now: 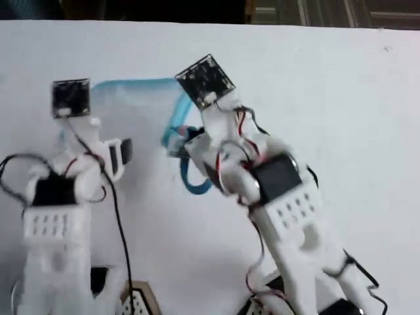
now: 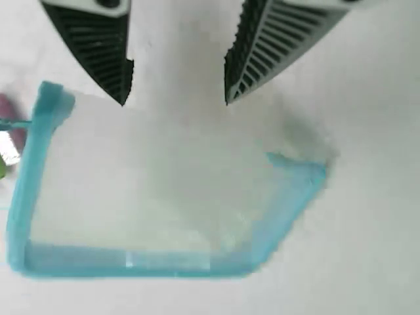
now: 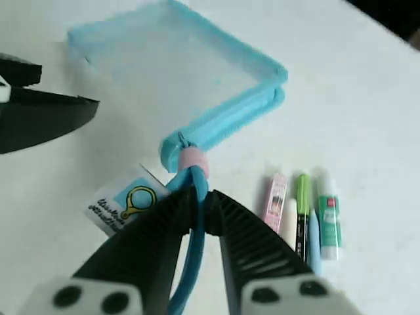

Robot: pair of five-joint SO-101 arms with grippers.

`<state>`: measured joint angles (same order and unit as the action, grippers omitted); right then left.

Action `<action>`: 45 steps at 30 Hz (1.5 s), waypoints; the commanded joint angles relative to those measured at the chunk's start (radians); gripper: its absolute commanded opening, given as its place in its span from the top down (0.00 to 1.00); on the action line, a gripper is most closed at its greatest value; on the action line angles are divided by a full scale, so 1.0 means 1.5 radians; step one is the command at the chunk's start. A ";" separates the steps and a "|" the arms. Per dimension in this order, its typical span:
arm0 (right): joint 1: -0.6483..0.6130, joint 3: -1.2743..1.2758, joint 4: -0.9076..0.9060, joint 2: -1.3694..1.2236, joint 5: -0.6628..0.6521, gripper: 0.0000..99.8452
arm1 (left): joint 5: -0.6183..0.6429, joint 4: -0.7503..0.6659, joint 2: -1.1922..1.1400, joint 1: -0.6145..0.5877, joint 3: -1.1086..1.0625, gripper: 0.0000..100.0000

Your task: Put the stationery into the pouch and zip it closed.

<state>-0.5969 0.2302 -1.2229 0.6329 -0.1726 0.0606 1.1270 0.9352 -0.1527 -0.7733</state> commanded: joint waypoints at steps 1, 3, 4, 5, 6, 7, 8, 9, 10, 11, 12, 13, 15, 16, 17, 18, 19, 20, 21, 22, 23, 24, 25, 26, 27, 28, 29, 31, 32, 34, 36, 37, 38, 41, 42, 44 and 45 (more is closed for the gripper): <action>-0.039 -0.082 0.052 0.068 -0.002 0.98 | -0.031 0.025 0.128 -0.008 0.040 0.75; -0.055 -0.131 0.082 0.073 -0.002 0.98 | -0.057 0.055 0.165 -0.015 0.070 0.73; -0.061 -0.158 0.094 0.072 -0.001 0.98 | -0.060 0.070 0.171 -0.033 0.085 0.72; -0.068 -0.179 0.104 0.070 -0.001 0.98 | -0.058 0.083 0.171 -0.056 0.106 0.72; -0.077 -0.198 0.114 0.066 -0.001 0.98 | -0.051 0.103 0.171 -0.081 0.133 0.72; -0.084 -0.216 0.118 0.058 -0.001 0.98 | -0.036 0.128 0.171 -0.109 0.166 0.72; -0.090 -0.233 0.116 0.048 -0.001 0.98 | -0.019 0.153 0.171 -0.130 0.198 0.72; -0.094 -0.243 0.115 0.036 -0.001 0.98 | -0.003 0.180 0.172 -0.144 0.236 0.72; -0.097 -0.251 0.112 0.025 -0.001 0.98 | 0.009 0.211 0.172 -0.146 0.273 0.72; -0.097 -0.251 0.111 0.016 -0.001 0.98 | 0.021 0.238 0.172 -0.146 0.310 0.72; -0.097 -0.249 0.111 0.009 -0.001 0.98 | 0.030 0.268 0.172 -0.145 0.346 0.72; -0.097 -0.248 0.111 0.002 0.001 0.98 | 0.038 0.295 0.172 -0.144 0.382 0.72; -0.094 -0.247 0.110 -0.011 0.025 0.98 | 0.055 0.337 0.171 -0.130 0.434 0.72; -0.093 -0.247 0.105 -0.016 0.033 0.98 | 0.062 0.354 0.171 -0.114 0.450 0.72; -0.093 -0.245 0.097 -0.020 0.037 0.98 | 0.070 0.371 0.171 -0.091 0.460 0.72; -0.093 -0.245 0.090 -0.027 0.040 0.98 | 0.074 0.383 0.171 -0.063 0.464 0.72; -0.093 -0.245 0.087 -0.030 0.041 0.98 | 0.075 0.390 0.171 -0.034 0.463 0.72; -0.094 -0.249 0.087 -0.031 0.041 0.98 | 0.076 0.397 0.171 -0.011 0.462 0.72; -0.094 -0.252 0.088 -0.032 0.041 0.98 | 0.076 0.398 0.171 0.010 0.462 0.72; -0.095 -0.253 0.097 -0.029 0.041 0.98 | 0.076 0.400 0.171 0.027 0.462 0.72; -0.095 -0.253 0.106 -0.024 0.041 0.98 | 0.077 0.400 0.170 0.042 0.461 0.72; -0.095 -0.253 0.112 -0.018 0.041 0.98 | 0.078 0.396 0.170 0.059 0.454 0.72; -0.095 -0.253 0.116 -0.013 0.041 0.98 | 0.080 0.387 0.170 0.076 0.441 0.72; -0.096 -0.253 0.116 -0.007 0.041 0.98 | 0.089 0.378 0.170 0.093 0.422 0.71; -0.096 -0.253 0.115 -0.003 0.041 0.98 | 0.097 0.369 0.170 0.108 0.399 0.70; -0.097 -0.253 0.115 0.002 0.041 0.98 | 0.102 0.356 0.170 0.123 0.370 0.69; -0.097 -0.252 0.114 0.006 0.041 0.98 | 0.106 0.341 0.170 0.139 0.346 0.68; -0.097 -0.252 0.112 0.011 0.041 0.98 | 0.123 0.301 0.170 0.160 0.304 0.68; -0.097 -0.252 0.112 0.011 0.041 0.98 | 0.141 0.279 0.170 0.161 0.286 0.68; -0.096 -0.252 0.112 0.011 0.041 0.98 | 0.170 0.249 0.170 0.161 0.261 0.68; -0.096 -0.250 0.111 0.011 0.041 0.98 | 0.184 0.225 0.170 0.161 0.249 0.68; -0.096 -0.249 0.111 0.011 0.041 0.98 | 0.191 0.217 0.170 0.161 0.247 0.68; -0.096 -0.248 0.111 0.011 0.041 0.98 | 0.202 0.212 0.170 0.161 0.247 0.68; -0.096 -0.248 0.111 0.010 0.041 0.98 | 0.214 0.200 0.170 0.162 0.242 0.68; -0.097 -0.248 0.111 0.010 0.041 0.98 | 0.214 0.194 0.168 0.162 0.240 0.68; -0.097 -0.248 0.111 0.010 0.041 0.98 | 0.214 0.193 0.143 0.165 0.244 0.68; -0.097 -0.248 0.111 0.010 0.041 0.98 | 0.215 0.192 0.121 0.165 0.247 0.68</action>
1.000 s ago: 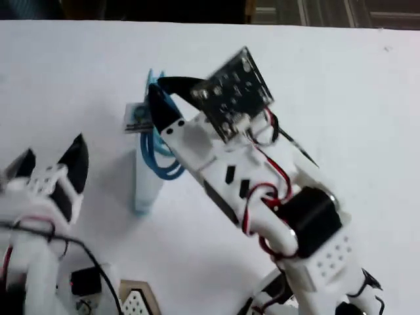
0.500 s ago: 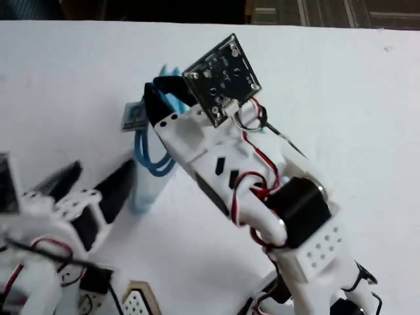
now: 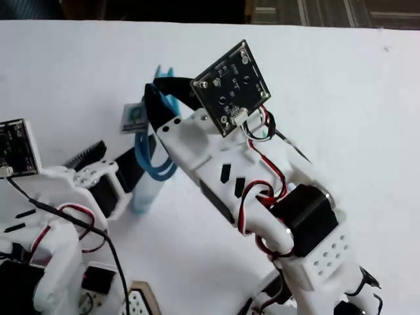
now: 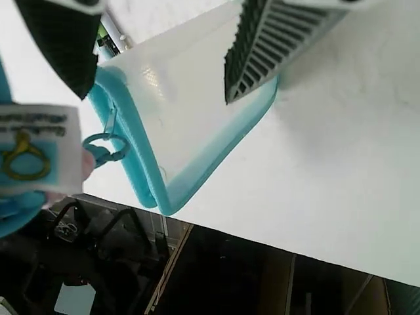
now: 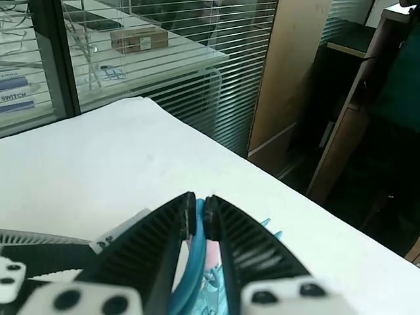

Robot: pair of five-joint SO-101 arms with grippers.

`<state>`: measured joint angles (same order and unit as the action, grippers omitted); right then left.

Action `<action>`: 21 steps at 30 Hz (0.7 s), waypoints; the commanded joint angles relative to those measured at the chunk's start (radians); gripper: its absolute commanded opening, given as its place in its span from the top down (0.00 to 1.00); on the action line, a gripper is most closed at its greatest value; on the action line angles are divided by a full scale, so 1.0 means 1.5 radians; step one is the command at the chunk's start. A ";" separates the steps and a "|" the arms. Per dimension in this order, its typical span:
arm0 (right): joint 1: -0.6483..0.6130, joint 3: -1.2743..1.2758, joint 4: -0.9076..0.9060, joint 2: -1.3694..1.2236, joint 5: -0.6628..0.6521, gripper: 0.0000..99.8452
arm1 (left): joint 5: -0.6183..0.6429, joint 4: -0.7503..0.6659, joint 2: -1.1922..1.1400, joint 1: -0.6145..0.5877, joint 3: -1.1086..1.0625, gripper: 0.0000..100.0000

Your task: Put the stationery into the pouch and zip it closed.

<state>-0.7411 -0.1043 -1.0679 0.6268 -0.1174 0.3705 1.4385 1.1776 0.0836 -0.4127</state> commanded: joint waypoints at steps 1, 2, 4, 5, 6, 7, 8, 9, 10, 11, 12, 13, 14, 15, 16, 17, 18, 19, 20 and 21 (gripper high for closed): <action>-0.001 -0.025 0.008 0.014 0.004 0.98 | 0.008 -0.019 -0.066 0.008 0.007 0.68; -0.001 -0.025 0.008 0.013 0.004 0.98 | 0.008 -0.026 -0.092 0.008 0.007 0.68; -0.001 -0.025 0.008 0.011 0.004 0.98 | 0.008 -0.025 -0.136 0.009 0.020 0.68; -0.001 -0.025 0.008 0.010 0.004 0.98 | 0.008 -0.023 -0.156 0.010 0.036 0.68; -0.001 -0.025 0.008 0.010 0.004 0.98 | 0.009 -0.020 -0.174 0.010 0.049 0.68; -0.001 -0.025 0.008 0.010 0.004 0.98 | 0.013 -0.019 -0.193 0.015 0.062 0.68; -0.001 -0.025 0.008 0.010 0.004 0.98 | 0.026 -0.019 -0.207 0.020 0.072 0.68; -0.001 -0.025 0.008 0.011 0.004 0.98 | 0.036 -0.019 -0.221 0.026 0.079 0.68; -0.001 -0.025 0.008 0.011 0.004 0.98 | 0.043 -0.019 -0.235 0.035 0.084 0.68; -0.001 -0.025 0.008 0.011 0.004 0.98 | 0.043 -0.019 -0.245 0.044 0.089 0.68; -0.001 -0.025 0.008 0.011 0.004 0.98 | 0.043 -0.020 -0.254 0.053 0.089 0.68; -0.001 -0.025 0.008 0.011 0.004 0.98 | 0.043 -0.020 -0.264 0.060 0.089 0.68; -0.001 -0.025 0.008 0.011 0.004 0.98 | 0.042 -0.021 -0.272 0.065 0.087 0.68; -0.001 -0.025 0.008 0.011 0.004 0.98 | 0.042 -0.021 -0.278 0.069 0.084 0.68; 0.001 -0.025 0.008 0.010 0.004 0.98 | 0.042 -0.019 -0.283 0.073 0.084 0.68; 0.001 -0.025 0.008 0.009 0.004 0.98 | 0.041 -0.018 -0.286 0.075 0.084 0.68; 0.002 -0.025 0.008 0.009 0.004 0.98 | 0.034 -0.018 -0.287 0.075 0.084 0.68; 0.003 -0.025 0.008 0.009 0.004 0.98 | 0.024 -0.018 -0.287 0.075 0.084 0.68; 0.003 -0.025 0.009 0.009 0.004 0.98 | 0.015 -0.014 -0.287 0.075 0.083 0.68; 0.004 -0.025 0.009 0.009 0.004 0.98 | 0.010 -0.007 -0.288 0.075 0.083 0.68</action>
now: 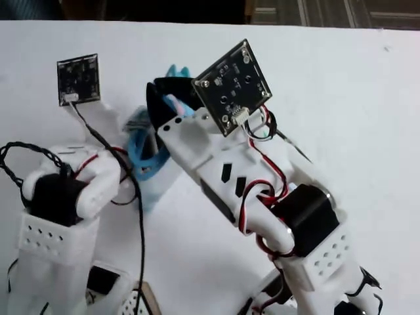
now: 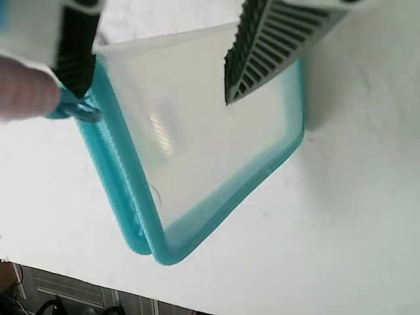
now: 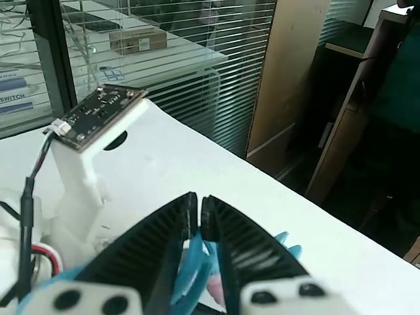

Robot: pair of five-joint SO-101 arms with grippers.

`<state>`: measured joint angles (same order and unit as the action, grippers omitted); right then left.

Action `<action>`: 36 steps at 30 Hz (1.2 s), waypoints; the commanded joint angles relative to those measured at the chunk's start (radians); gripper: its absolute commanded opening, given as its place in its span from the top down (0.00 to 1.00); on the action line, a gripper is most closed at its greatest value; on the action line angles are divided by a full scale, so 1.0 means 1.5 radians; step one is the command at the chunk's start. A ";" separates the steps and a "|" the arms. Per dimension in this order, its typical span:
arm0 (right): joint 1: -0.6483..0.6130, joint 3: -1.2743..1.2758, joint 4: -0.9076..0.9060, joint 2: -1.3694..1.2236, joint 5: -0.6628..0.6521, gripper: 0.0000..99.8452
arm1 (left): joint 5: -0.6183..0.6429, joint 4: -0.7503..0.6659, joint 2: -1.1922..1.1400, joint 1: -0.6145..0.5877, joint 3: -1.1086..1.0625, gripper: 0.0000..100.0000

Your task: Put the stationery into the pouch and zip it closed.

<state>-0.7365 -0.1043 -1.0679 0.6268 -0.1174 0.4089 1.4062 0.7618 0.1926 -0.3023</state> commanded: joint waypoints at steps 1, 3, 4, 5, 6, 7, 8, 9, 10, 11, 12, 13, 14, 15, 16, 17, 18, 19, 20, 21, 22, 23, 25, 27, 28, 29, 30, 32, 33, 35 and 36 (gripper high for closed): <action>0.001 -0.025 0.009 0.009 0.004 0.98 | -0.017 0.019 -0.011 0.002 0.009 0.68; 0.001 -0.025 0.010 0.009 0.004 0.98 | -0.020 0.029 -0.010 -0.004 0.010 0.68; 0.001 -0.026 0.010 0.009 0.004 0.98 | -0.030 0.035 -0.010 -0.009 0.015 0.69; 0.001 -0.027 0.010 0.010 0.004 0.98 | -0.041 0.037 -0.010 -0.019 0.016 0.71; 0.001 -0.028 0.011 0.010 0.004 0.98 | -0.049 0.037 -0.010 -0.026 0.016 0.74; 0.001 -0.028 0.011 0.010 0.004 0.98 | -0.056 0.036 -0.010 -0.034 0.016 0.78; 0.002 -0.028 0.011 0.010 0.004 0.98 | -0.061 0.036 -0.010 -0.046 0.016 0.81; 0.010 -0.028 0.009 0.009 0.004 0.98 | -0.073 0.036 -0.010 -0.057 0.017 0.84; 0.025 -0.025 0.008 0.009 0.004 0.98 | -0.092 0.036 -0.009 -0.066 0.020 0.86; 0.040 -0.025 0.007 0.009 0.004 0.98 | -0.107 0.041 -0.009 -0.076 0.027 0.86; 0.059 -0.025 0.005 0.011 0.004 0.98 | -0.114 0.045 -0.009 -0.088 0.034 0.87; 0.080 -0.025 -0.005 0.012 0.003 0.98 | -0.113 0.054 -0.009 -0.098 0.042 0.86; 0.102 -0.025 -0.016 0.013 0.002 0.98 | -0.114 0.063 -0.009 -0.104 0.051 0.86; 0.116 -0.025 -0.028 0.013 0.001 0.98 | -0.114 0.069 -0.009 -0.109 0.057 0.86; 0.128 -0.025 -0.043 0.010 -0.001 0.98 | -0.115 0.078 -0.009 -0.110 0.065 0.86; 0.136 -0.024 -0.060 0.008 -0.001 0.98 | -0.116 0.085 -0.009 -0.113 0.072 0.86; 0.138 -0.023 -0.078 0.007 -0.001 0.98 | -0.116 0.091 -0.009 -0.113 0.077 0.86; 0.137 -0.017 -0.094 0.007 -0.001 0.98 | -0.117 0.096 -0.009 -0.112 0.080 0.86; 0.131 -0.009 -0.104 0.008 -0.002 0.98 | -0.117 0.098 -0.009 -0.109 0.082 0.86; 0.116 -0.002 -0.114 0.008 -0.003 0.96 | -0.117 0.096 -0.009 -0.108 0.080 0.86; 0.100 0.006 -0.128 0.008 -0.008 0.93 | -0.117 0.092 -0.009 -0.108 0.077 0.86; 0.083 0.015 -0.146 0.008 -0.021 0.90 | -0.117 0.092 -0.011 -0.108 0.077 0.86; 0.044 0.035 -0.181 0.010 -0.057 0.81 | -0.117 0.091 -0.012 -0.108 0.077 0.86; 0.004 0.048 -0.216 0.012 -0.097 0.74 | -0.117 0.091 -0.012 -0.108 0.076 0.86; -0.014 0.050 -0.228 0.010 -0.114 0.71 | -0.117 0.091 -0.013 -0.108 0.076 0.86; -0.030 0.053 -0.232 0.009 -0.127 0.69 | -0.117 0.091 -0.013 -0.108 0.076 0.86; -0.042 0.053 -0.232 0.008 -0.135 0.69 | -0.117 0.091 -0.013 -0.108 0.076 0.86; -0.059 0.054 -0.231 0.005 -0.142 0.68 | -0.118 0.092 -0.013 -0.108 0.076 0.86; -0.062 0.059 -0.221 -0.003 -0.143 0.68 | -0.118 0.093 -0.013 -0.108 0.076 0.86; -0.061 0.076 -0.204 -0.023 -0.143 0.68 | -0.118 0.095 -0.013 -0.108 0.076 0.87; -0.060 0.083 -0.196 -0.034 -0.143 0.68 | -0.118 0.096 -0.012 -0.108 0.076 0.87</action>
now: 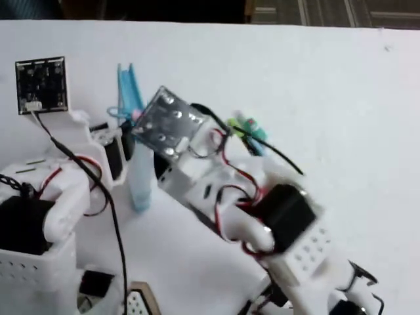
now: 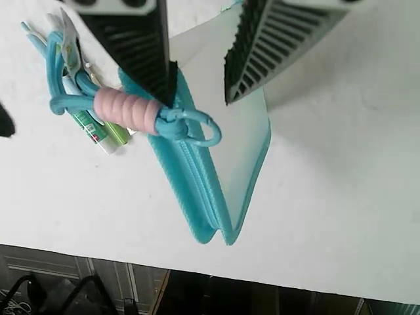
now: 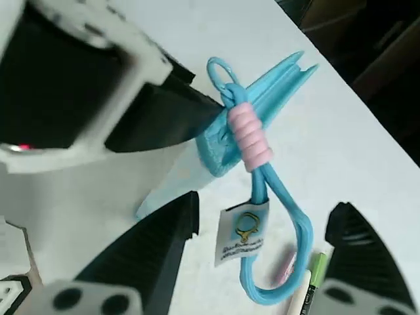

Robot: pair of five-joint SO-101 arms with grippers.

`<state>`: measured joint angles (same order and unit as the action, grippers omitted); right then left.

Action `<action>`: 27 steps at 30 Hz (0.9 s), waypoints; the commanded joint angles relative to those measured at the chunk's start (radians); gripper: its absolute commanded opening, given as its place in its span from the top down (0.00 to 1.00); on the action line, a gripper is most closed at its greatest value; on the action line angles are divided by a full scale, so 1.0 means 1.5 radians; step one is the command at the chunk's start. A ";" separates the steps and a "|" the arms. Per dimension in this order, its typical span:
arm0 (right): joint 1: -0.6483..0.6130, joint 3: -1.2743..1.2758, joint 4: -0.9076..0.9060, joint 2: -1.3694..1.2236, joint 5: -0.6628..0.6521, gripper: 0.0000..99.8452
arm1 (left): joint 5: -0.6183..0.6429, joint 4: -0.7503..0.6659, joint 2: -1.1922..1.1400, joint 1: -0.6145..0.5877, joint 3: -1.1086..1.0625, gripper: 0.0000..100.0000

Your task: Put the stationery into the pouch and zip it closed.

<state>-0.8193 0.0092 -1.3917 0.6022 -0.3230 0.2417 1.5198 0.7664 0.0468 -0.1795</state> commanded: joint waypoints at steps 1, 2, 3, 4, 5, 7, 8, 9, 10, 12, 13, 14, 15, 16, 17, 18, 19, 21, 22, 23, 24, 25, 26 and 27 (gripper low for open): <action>0.002 0.014 0.032 -0.030 -0.006 0.68 | -0.006 0.020 -0.015 -0.011 -0.006 0.87; 0.004 0.016 0.048 -0.041 -0.008 0.68 | -0.006 0.020 -0.015 -0.011 -0.006 0.87; 0.007 0.018 0.065 -0.053 -0.020 0.68 | -0.006 0.020 -0.015 -0.011 -0.006 0.87; 0.011 0.021 0.083 -0.063 -0.044 0.68 | -0.006 0.020 -0.015 -0.011 -0.006 0.87; 0.017 0.021 0.098 -0.076 -0.071 0.68 | -0.007 0.020 -0.014 -0.011 -0.006 0.87; 0.030 0.021 0.116 -0.099 -0.122 0.68 | -0.036 0.020 -0.014 -0.010 -0.006 0.89; 0.035 0.019 0.120 -0.108 -0.139 0.69 | -0.059 0.020 -0.014 -0.010 -0.006 0.91; 0.041 0.017 0.121 -0.113 -0.149 0.70 | -0.085 0.020 -0.016 -0.010 -0.006 0.94; 0.044 0.017 0.121 -0.115 -0.154 0.72 | -0.106 0.021 -0.017 -0.010 -0.007 0.97; 0.046 0.017 0.121 -0.114 -0.158 0.80 | -0.126 0.028 -0.016 -0.010 -0.007 0.98; 0.046 0.017 0.121 -0.114 -0.158 0.86 | -0.125 0.031 -0.016 -0.010 -0.007 0.97; 0.046 0.017 0.121 -0.114 -0.158 0.91 | -0.127 0.033 -0.017 -0.010 -0.007 0.98; 0.046 0.017 0.121 -0.117 -0.158 0.97 | -0.128 0.033 -0.017 -0.010 -0.008 0.98; 0.047 0.017 0.126 -0.119 -0.158 0.99 | -0.128 0.030 -0.017 -0.010 -0.014 0.98; 0.048 0.019 0.131 -0.119 -0.158 0.97 | -0.128 0.030 -0.016 -0.010 -0.019 0.98; 0.049 0.019 0.135 -0.118 -0.158 0.95 | -0.128 0.029 -0.017 -0.010 -0.027 0.98; 0.049 0.019 0.135 -0.115 -0.158 0.95 | -0.128 0.028 -0.017 -0.010 -0.035 0.98; 0.049 0.016 0.135 -0.113 -0.153 0.99 | -0.129 0.015 -0.013 -0.011 -0.052 0.98; 0.049 0.016 0.135 -0.108 -0.153 0.98 | -0.129 0.012 -0.013 -0.012 -0.054 0.98; 0.050 0.016 0.135 -0.100 -0.153 0.98 | -0.129 0.011 -0.013 -0.013 -0.056 0.98; 0.050 0.016 0.135 -0.091 -0.152 0.98 | -0.129 0.011 -0.013 -0.012 -0.056 0.98; 0.050 0.016 0.135 -0.081 -0.152 0.98 | -0.129 0.011 -0.013 -0.012 -0.056 0.98; 0.051 0.016 0.135 -0.070 -0.152 0.98 | -0.129 0.011 -0.013 -0.011 -0.056 0.98; 0.058 0.016 0.137 -0.060 -0.152 0.98 | -0.129 0.011 -0.013 -0.011 -0.056 0.98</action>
<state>-0.7534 0.0491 -1.2045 0.4503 -0.5516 0.0575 1.5321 0.7679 0.0361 -0.2025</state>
